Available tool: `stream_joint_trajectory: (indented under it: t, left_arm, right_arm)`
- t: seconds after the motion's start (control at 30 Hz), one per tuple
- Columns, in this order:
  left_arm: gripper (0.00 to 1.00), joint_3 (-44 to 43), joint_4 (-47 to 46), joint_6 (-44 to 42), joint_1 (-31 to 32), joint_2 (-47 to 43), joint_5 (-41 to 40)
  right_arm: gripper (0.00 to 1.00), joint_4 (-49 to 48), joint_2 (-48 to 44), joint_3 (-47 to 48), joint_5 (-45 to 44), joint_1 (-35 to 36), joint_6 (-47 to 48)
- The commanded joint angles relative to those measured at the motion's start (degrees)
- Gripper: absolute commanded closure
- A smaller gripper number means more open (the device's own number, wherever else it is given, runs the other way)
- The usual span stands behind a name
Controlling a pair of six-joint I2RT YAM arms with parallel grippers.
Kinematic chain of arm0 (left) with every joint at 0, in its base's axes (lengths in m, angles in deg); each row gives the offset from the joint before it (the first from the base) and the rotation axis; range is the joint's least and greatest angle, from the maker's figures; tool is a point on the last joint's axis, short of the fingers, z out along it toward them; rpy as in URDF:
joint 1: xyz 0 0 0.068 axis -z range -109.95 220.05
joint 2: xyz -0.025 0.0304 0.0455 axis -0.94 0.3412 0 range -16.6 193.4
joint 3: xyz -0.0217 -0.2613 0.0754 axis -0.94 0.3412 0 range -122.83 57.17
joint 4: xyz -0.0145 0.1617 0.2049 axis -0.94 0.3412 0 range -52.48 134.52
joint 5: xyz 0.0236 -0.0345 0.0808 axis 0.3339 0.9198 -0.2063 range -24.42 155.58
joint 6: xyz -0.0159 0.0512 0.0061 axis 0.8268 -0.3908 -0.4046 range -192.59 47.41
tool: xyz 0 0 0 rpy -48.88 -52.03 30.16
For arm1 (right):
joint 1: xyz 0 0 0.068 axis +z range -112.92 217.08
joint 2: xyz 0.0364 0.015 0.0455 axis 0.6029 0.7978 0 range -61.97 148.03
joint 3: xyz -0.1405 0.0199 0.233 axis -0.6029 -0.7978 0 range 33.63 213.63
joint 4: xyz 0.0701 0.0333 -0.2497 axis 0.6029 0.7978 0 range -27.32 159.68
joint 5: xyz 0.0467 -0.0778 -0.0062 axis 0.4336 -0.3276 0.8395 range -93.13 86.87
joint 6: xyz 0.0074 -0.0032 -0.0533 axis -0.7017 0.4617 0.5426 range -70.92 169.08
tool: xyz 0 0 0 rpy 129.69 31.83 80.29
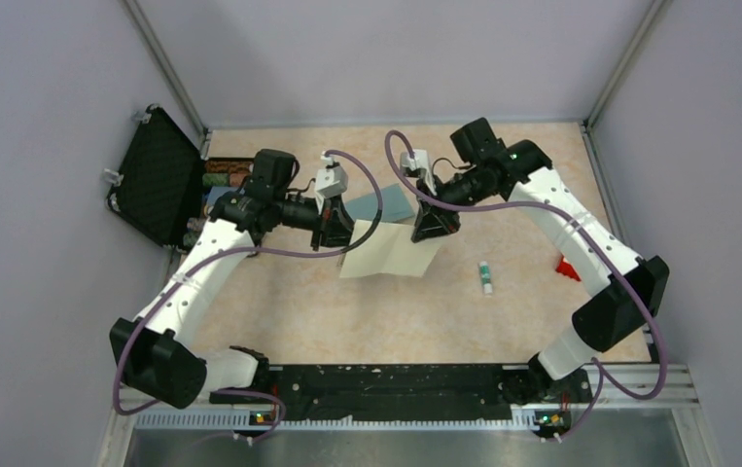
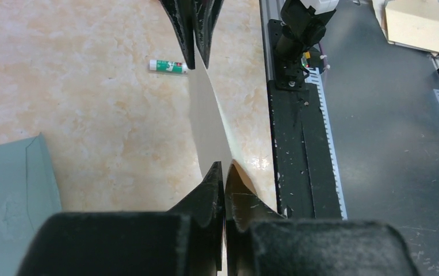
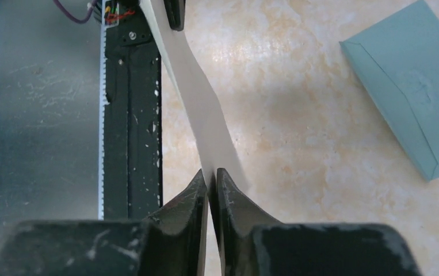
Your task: Place the letter into the envelope and seal it
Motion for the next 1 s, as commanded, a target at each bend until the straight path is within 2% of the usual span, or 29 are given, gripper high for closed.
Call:
stream_joint_trajectory:
  t: [0.0, 0.1, 0.17, 0.2, 0.37, 0.6, 0.7, 0.77, 0.87, 0.97]
  left_arm:
    - [0.91, -1.99, -1.34, -0.04, -0.53, -2.17, -0.88]
    - [0.59, -1.26, -2.00, 2.19, -1.43, -3.03, -3.69]
    - [0.45, -0.92, -1.37, 2.86, -2.55, -4.13, -4.36]
    - [0.40, -1.24, -0.19, 2.03, -3.25, -4.62, -4.10]
    - [0.34, -3.75, 8.10, -4.17, -3.50, -4.94, -1.80]
    - [0.32, 1.43, -8.67, 9.30, -2.88, -6.10, -2.26]
    - [0.32, 0.44, -9.72, 10.52, -2.45, -5.80, -3.09]
    - [0.32, 0.39, -11.44, 11.79, -2.05, -6.07, -6.83]
    - [0.43, 1.69, -16.21, 13.96, -2.00, -6.48, -11.57]
    - [0.64, 1.67, -17.13, 14.26, -2.08, -5.81, -10.87]
  right_arm:
    - [1.00, -3.63, -2.87, -0.80, -0.15, 1.00, -3.09]
    - [1.00, -5.16, -3.27, -0.02, -1.10, 0.67, -5.42]
    - [1.00, -5.82, -3.96, 0.31, -0.82, -0.27, -6.69]
    - [1.00, -6.12, -4.13, 0.39, -0.52, -1.00, -7.55]
    - [1.00, -8.29, -4.14, -0.10, 2.58, -3.95, -12.83]
    - [1.00, -12.05, -4.32, -0.76, 3.01, -4.39, -17.15]
    - [1.00, -13.34, -4.06, -1.03, 2.70, -4.83, -19.80]
    - [1.00, -14.04, -4.09, -1.39, 3.06, -5.11, -20.96]
    - [1.00, -14.73, -4.28, -1.87, 3.28, -5.20, -21.38]
    - [1.00, -15.04, -4.42, -2.33, 3.32, -5.21, -21.91]
